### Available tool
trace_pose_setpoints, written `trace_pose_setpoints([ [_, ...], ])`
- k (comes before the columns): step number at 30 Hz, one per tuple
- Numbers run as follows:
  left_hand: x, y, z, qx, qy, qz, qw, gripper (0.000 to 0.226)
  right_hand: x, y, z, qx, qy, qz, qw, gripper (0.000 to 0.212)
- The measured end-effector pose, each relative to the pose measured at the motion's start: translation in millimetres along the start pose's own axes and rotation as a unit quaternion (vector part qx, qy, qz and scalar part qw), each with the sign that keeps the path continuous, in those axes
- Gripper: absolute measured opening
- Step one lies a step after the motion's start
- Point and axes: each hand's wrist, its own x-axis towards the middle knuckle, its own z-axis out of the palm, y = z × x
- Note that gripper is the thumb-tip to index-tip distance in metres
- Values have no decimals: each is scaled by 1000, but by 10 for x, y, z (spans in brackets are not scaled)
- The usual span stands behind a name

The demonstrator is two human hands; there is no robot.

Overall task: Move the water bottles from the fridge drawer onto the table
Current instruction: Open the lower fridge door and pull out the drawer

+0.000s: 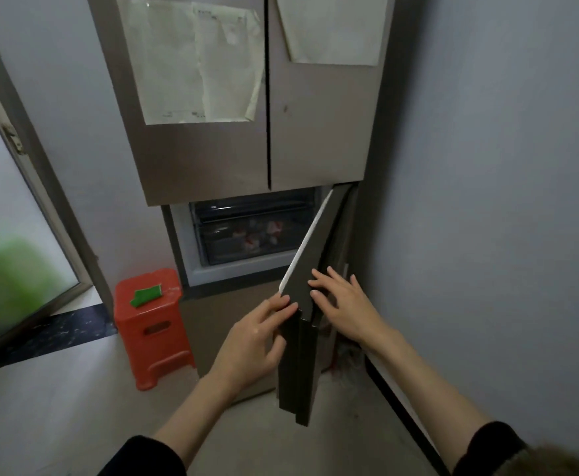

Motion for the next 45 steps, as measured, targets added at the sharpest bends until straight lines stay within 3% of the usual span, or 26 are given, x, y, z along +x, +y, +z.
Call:
trace_pose_setpoints([
  [8,167,819,480,-29,-84,92,992,55,-660,657,-582,-4,-8,81,997,43],
  [12,291,1143,742,-101,-99,84,986,57,-956,893,-799,6,22,102,995,41],
  [15,388,1265,944,-125,-84,31,988,57,-1165,1021,-957,-35,72,86,993,38],
  [19,565,1266,1159,-25,-208,46,977,64,-1407,1197,-1046,-144,106,79,981,34],
  [22,711,1340,1301,22,-258,74,963,63,-1481,1321,-1063,-224,128,71,964,39],
  [27,963,1531,1456,18,-302,89,949,62,-1465,1365,-1181,-244,85,175,950,55],
  [32,1088,1459,1411,22,-284,86,955,59,-1357,1373,-1290,-252,44,225,940,57],
  [41,994,791,874,67,-196,61,976,51,-847,1153,-1034,-256,18,127,958,62],
  [45,887,328,629,115,-161,24,980,63,-437,989,-737,-223,1,74,972,64],
])
